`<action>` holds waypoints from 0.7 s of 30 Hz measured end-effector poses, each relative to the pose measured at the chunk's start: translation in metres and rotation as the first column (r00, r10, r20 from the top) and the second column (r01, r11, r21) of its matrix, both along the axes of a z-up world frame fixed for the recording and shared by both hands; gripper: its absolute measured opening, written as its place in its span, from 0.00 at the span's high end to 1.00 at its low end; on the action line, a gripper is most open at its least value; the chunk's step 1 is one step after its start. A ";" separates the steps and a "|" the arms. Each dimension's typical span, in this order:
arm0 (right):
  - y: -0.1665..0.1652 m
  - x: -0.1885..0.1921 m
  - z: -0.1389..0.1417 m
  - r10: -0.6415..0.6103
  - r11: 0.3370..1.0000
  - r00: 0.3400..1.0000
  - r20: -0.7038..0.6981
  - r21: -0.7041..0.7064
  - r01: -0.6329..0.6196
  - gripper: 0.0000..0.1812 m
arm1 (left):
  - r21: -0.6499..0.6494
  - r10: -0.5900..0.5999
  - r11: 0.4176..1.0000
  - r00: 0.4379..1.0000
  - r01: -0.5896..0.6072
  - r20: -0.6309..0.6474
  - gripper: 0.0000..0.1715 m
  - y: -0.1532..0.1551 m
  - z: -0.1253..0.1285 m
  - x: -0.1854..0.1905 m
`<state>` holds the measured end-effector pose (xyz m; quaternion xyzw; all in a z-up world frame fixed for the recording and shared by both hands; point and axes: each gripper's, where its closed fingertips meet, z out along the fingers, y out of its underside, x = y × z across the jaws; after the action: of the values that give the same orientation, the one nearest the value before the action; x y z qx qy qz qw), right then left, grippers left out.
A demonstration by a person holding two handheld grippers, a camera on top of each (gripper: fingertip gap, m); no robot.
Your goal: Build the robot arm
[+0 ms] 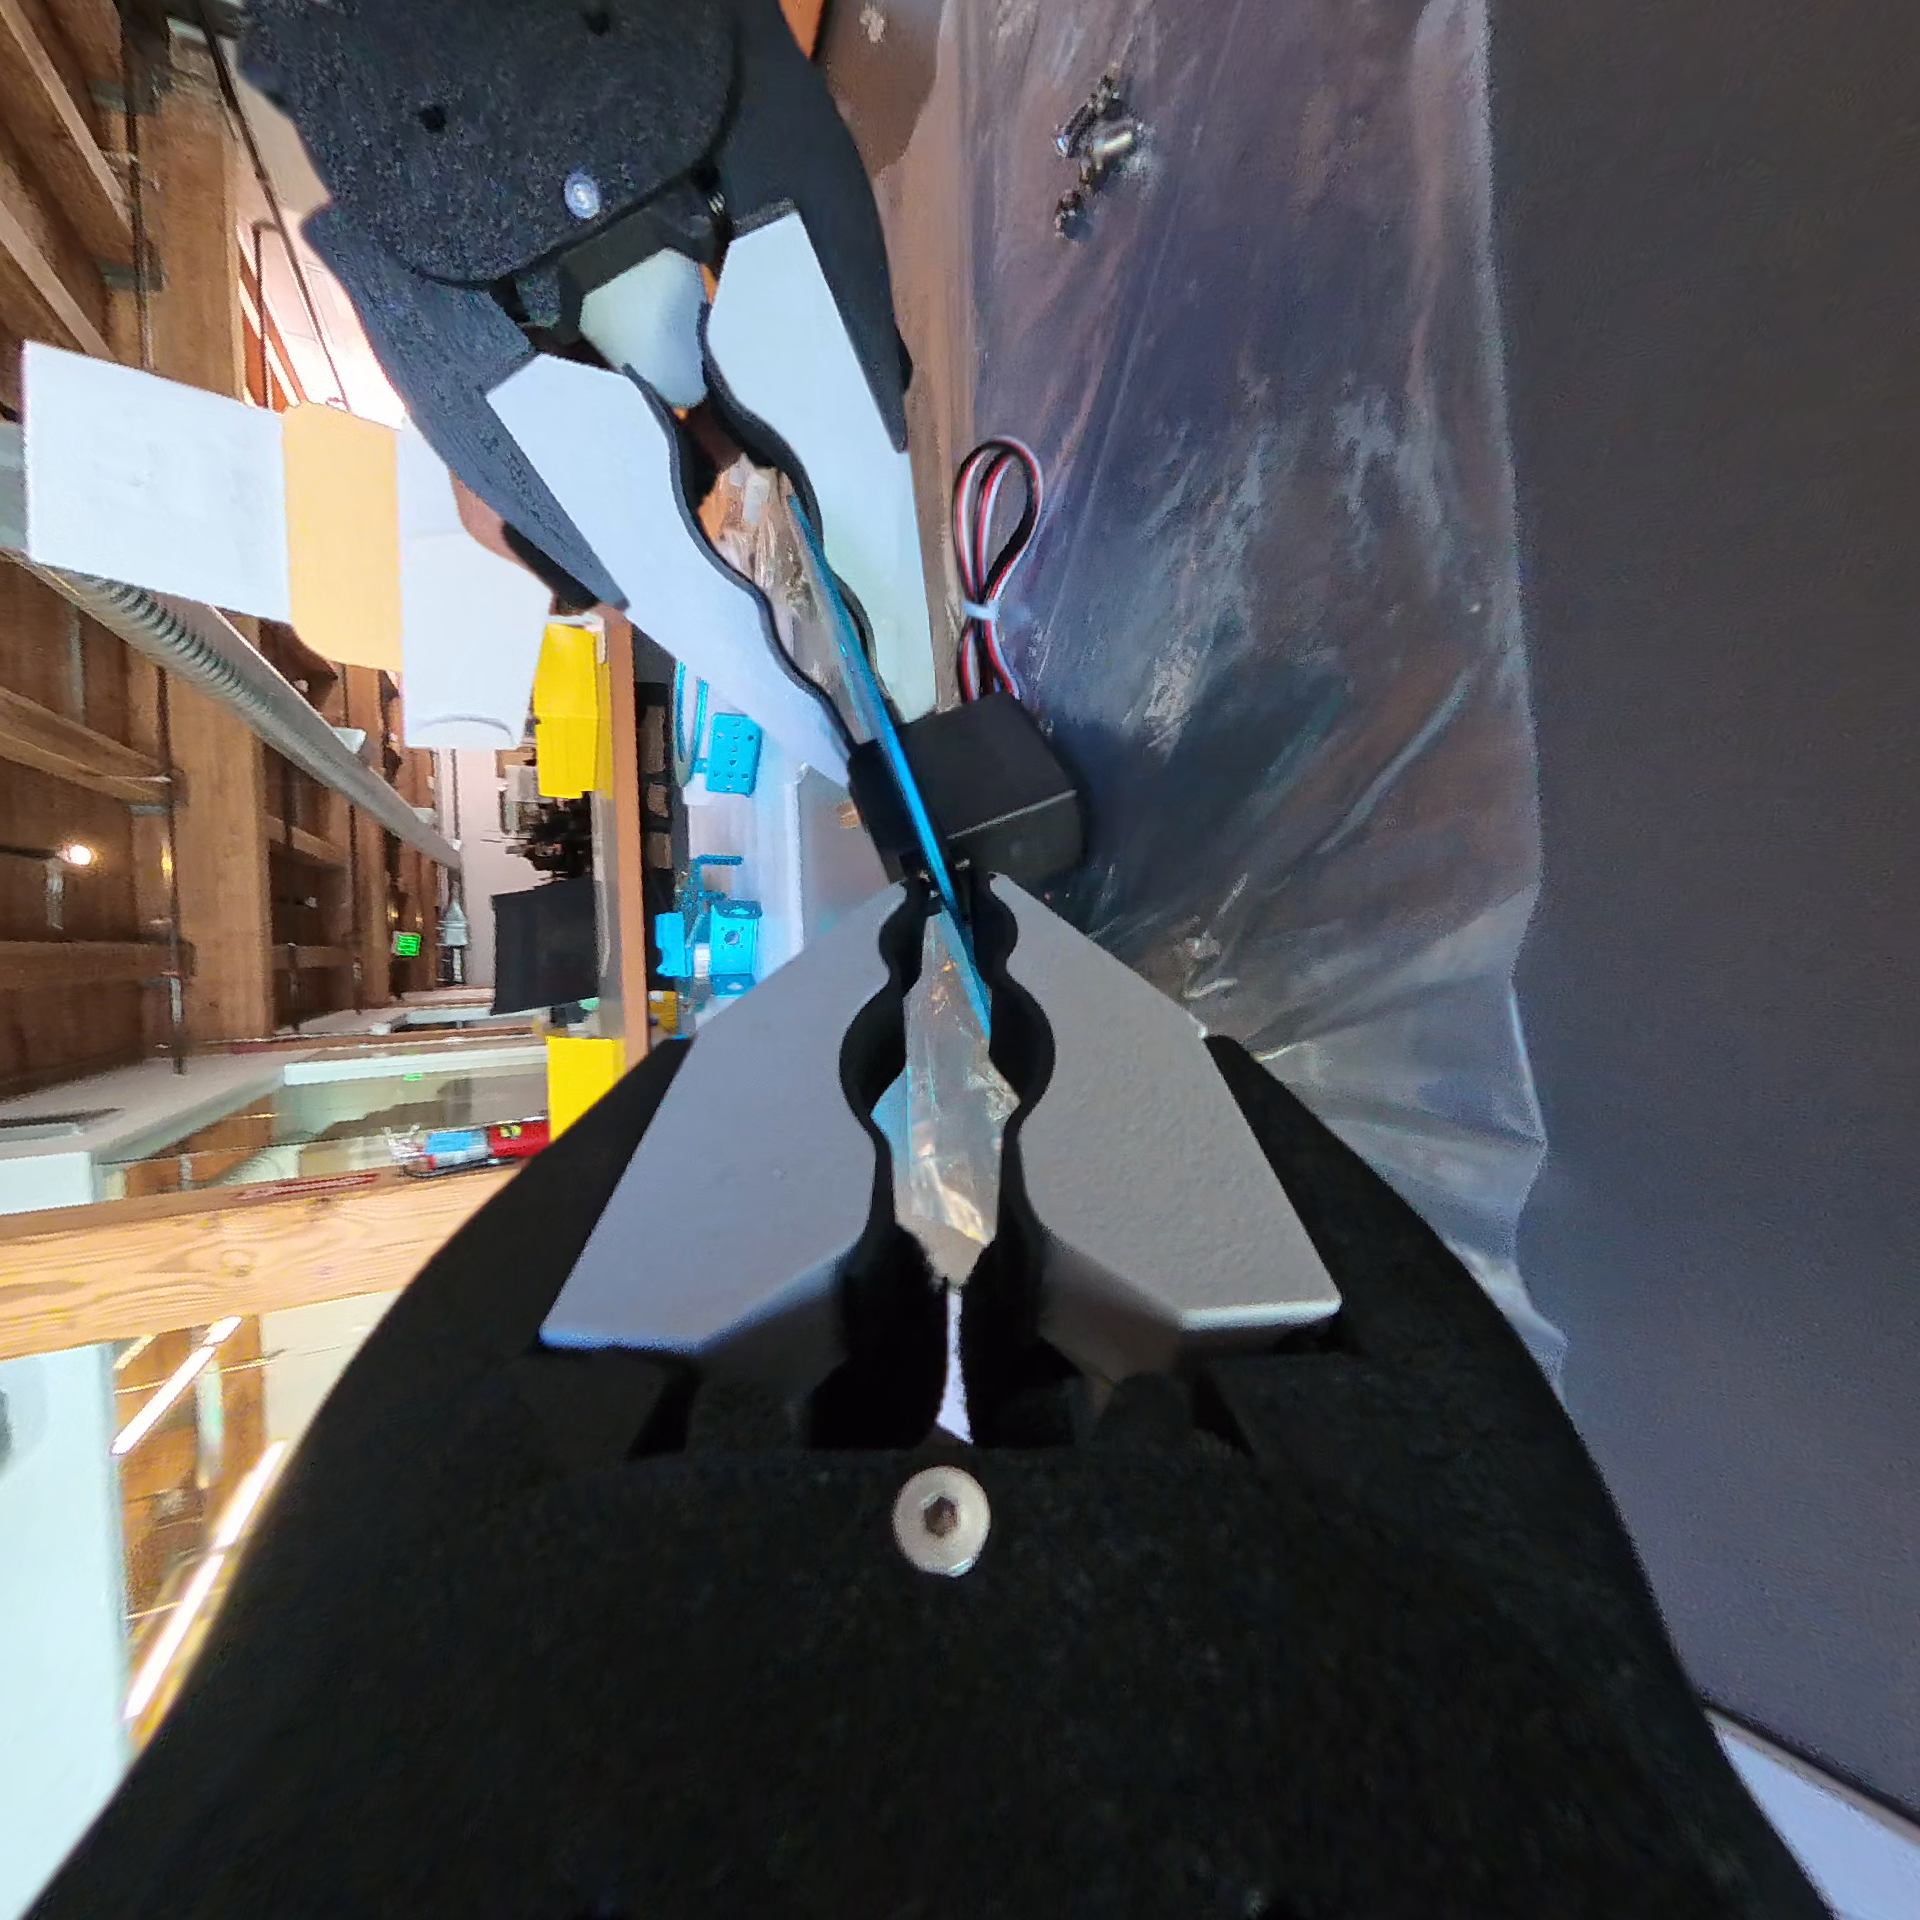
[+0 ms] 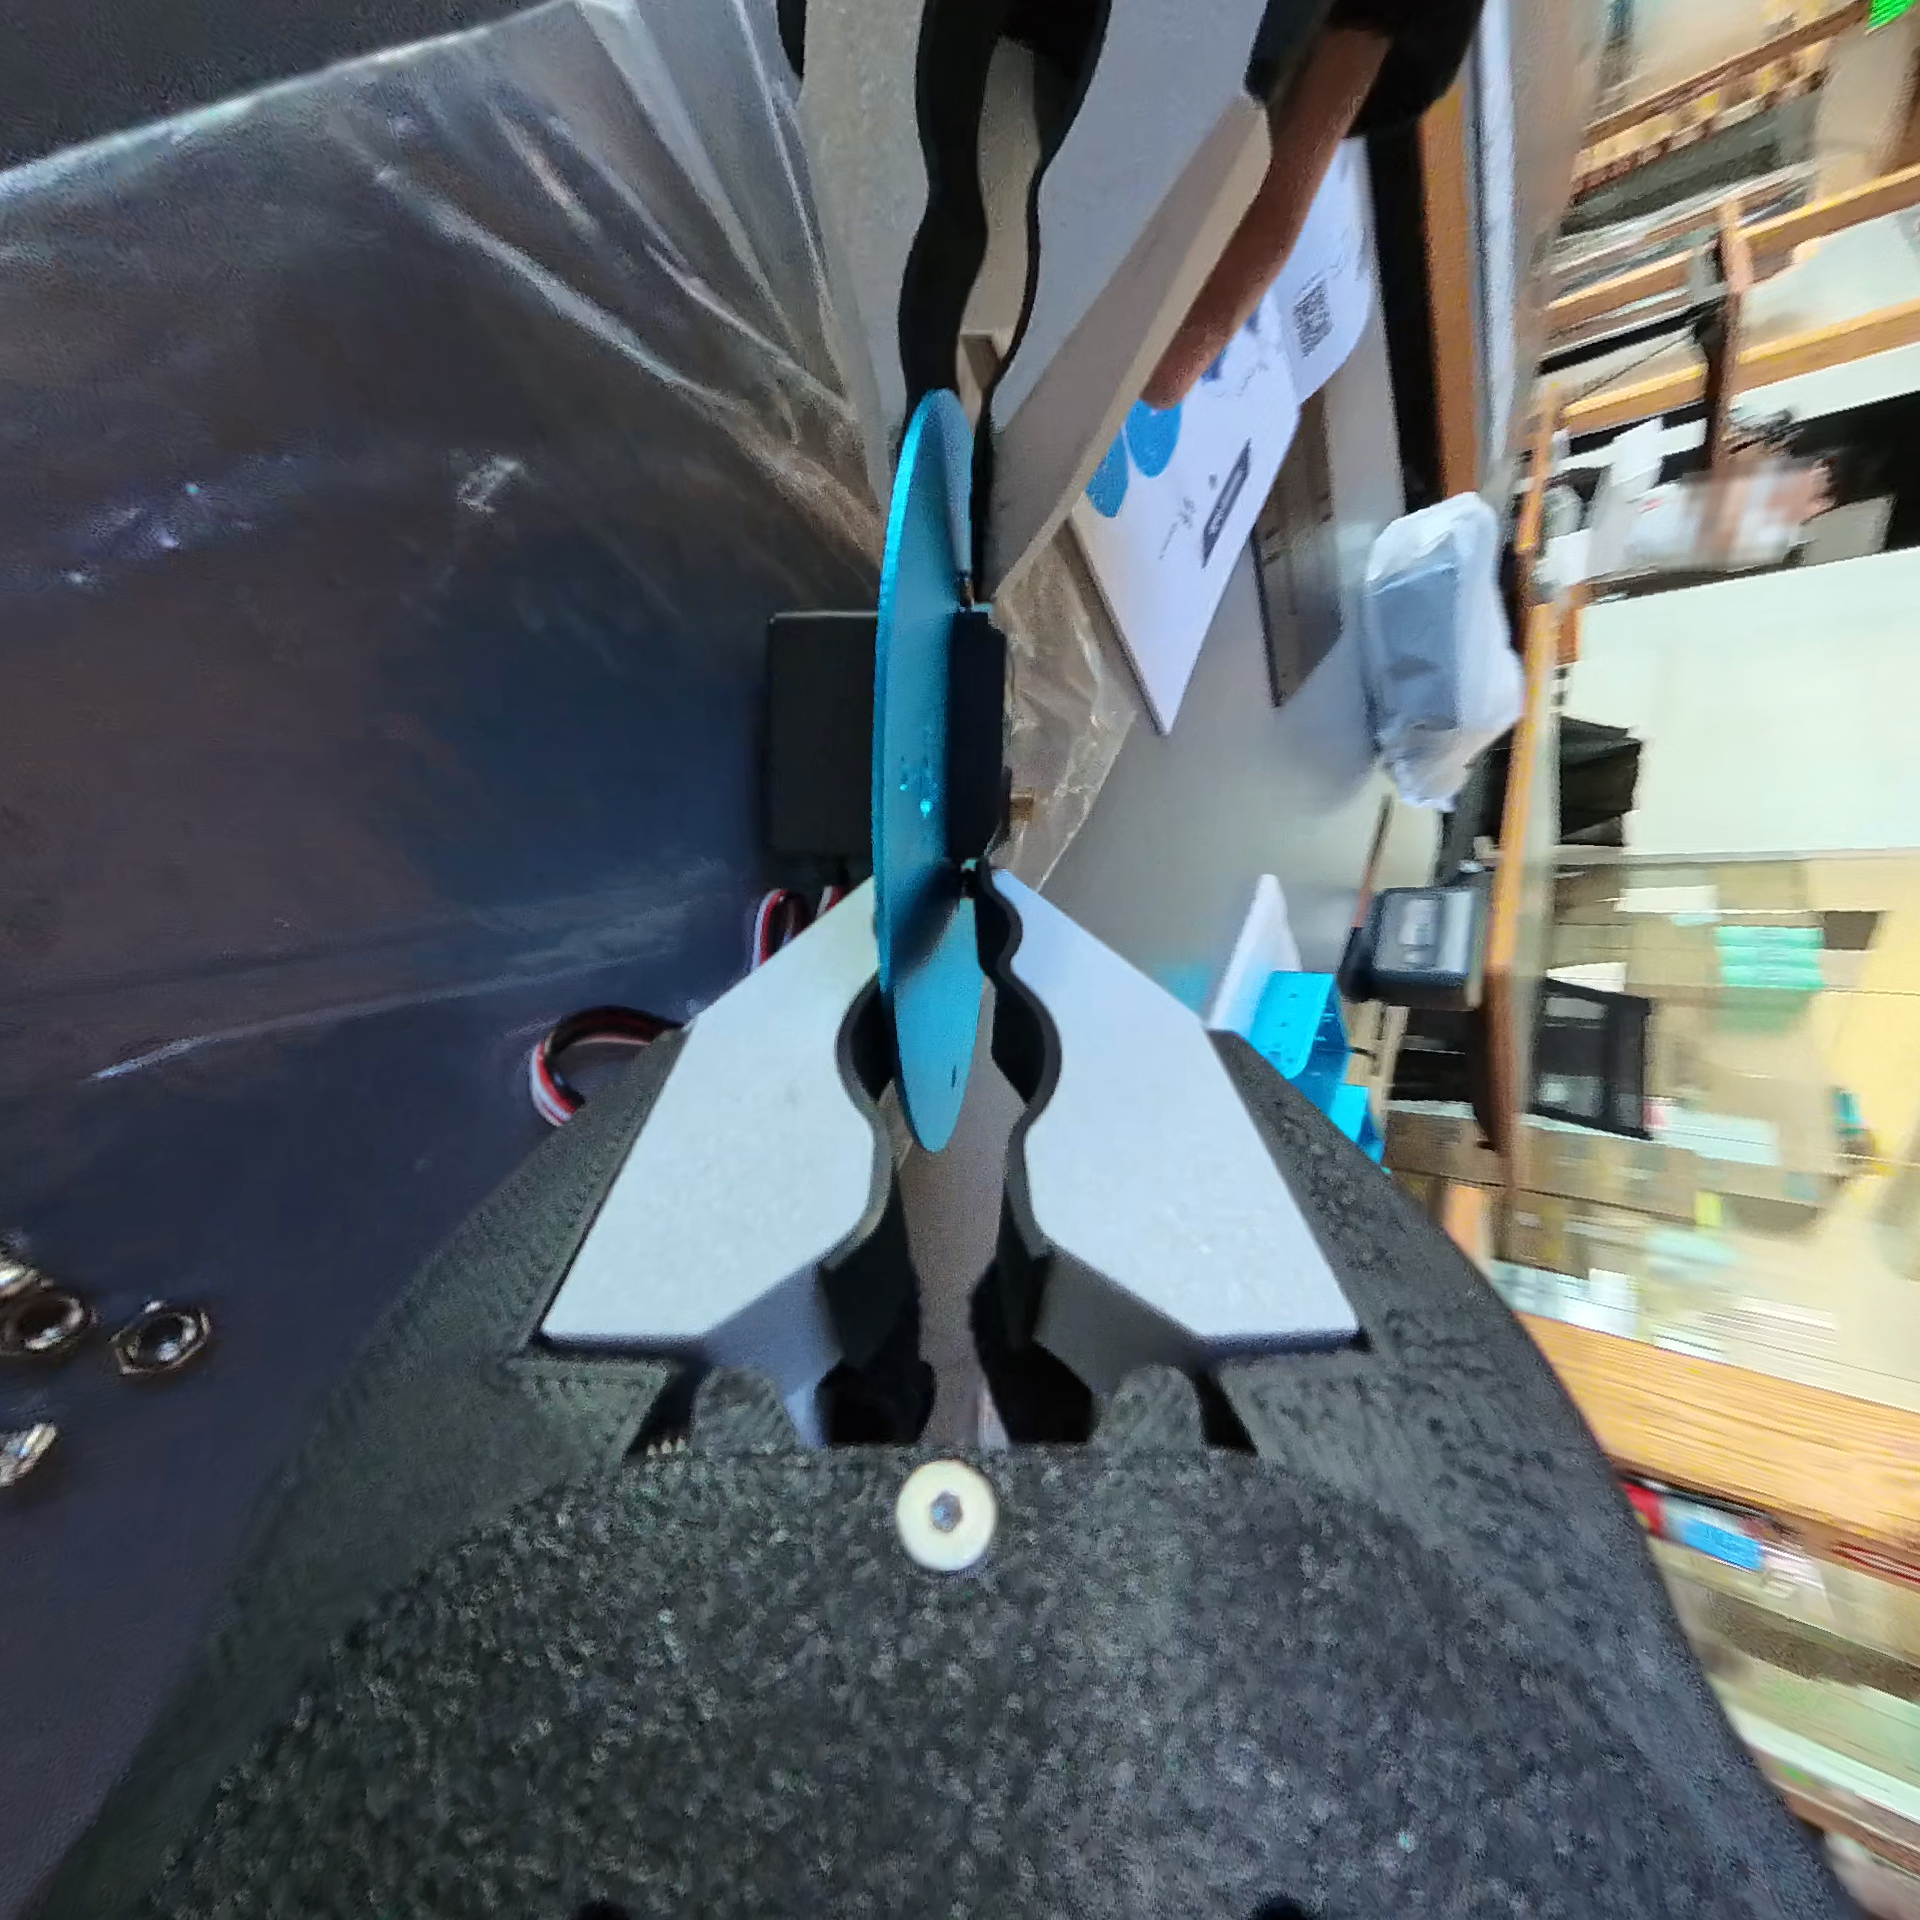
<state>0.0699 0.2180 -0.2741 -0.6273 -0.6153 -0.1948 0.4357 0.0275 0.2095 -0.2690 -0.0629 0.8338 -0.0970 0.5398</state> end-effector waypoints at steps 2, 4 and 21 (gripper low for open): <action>0.002 0.001 0.000 -0.003 0.998 0.999 -0.045 -0.059 0.000 0.95 | -0.048 0.006 0.999 1.000 -0.007 -0.012 0.95 0.001 0.001 0.001; 0.003 0.001 0.000 0.011 0.997 0.997 -0.076 -0.078 -0.017 0.95 | -0.102 0.013 0.995 0.999 -0.016 -0.030 0.95 0.002 0.003 0.001; 0.012 0.010 0.018 -0.223 0.841 0.806 -0.548 -0.526 -0.125 0.96 | -0.657 -0.043 0.744 0.972 -0.122 -0.229 0.96 0.019 0.035 0.014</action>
<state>0.0803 0.2298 -0.2558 -0.7687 -0.4613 0.1786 0.4054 0.0412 0.2285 -0.2338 -0.2799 0.7989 -0.3691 0.3836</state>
